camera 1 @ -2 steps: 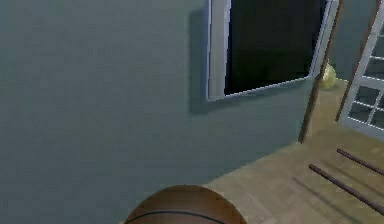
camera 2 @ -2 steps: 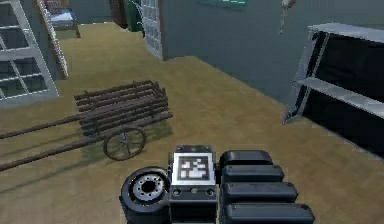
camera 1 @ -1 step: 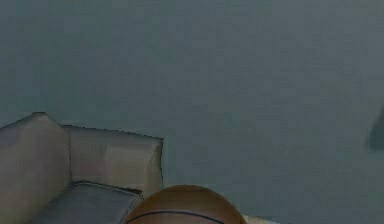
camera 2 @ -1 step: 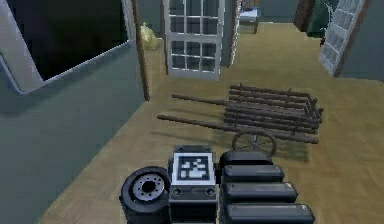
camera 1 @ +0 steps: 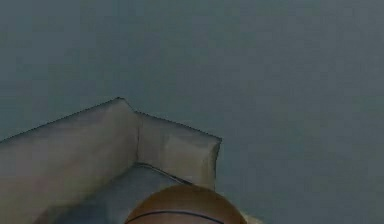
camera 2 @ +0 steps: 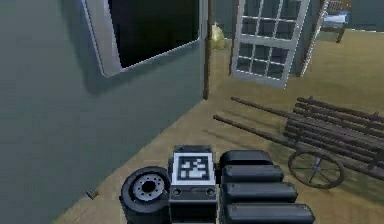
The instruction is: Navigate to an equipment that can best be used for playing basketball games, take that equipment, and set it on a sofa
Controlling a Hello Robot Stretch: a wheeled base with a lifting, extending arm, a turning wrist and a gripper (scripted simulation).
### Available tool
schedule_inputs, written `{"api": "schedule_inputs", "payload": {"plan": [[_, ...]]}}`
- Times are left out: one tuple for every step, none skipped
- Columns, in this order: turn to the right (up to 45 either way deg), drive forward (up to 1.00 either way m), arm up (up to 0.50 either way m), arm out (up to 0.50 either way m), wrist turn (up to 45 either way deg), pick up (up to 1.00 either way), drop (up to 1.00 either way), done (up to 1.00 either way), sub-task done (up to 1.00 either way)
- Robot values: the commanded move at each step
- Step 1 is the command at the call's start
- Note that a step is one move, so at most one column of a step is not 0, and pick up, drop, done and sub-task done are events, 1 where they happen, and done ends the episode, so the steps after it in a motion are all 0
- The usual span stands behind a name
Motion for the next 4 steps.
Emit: {"api": "schedule_inputs", "payload": {"plan": [[45.0,0.00,0.00,0.00,0.0,0.00,0.00,0.00,0.00],[27.0,0.00,0.00,0.00,0.0,0.00,0.00,0.00,0.00],[-45.0,0.00,0.00,0.00,0.0,0.00,0.00,0.00,0.00],[-45.0,0.00,0.00,0.00,0.0,0.00,0.00,0.00,0.00]]}}
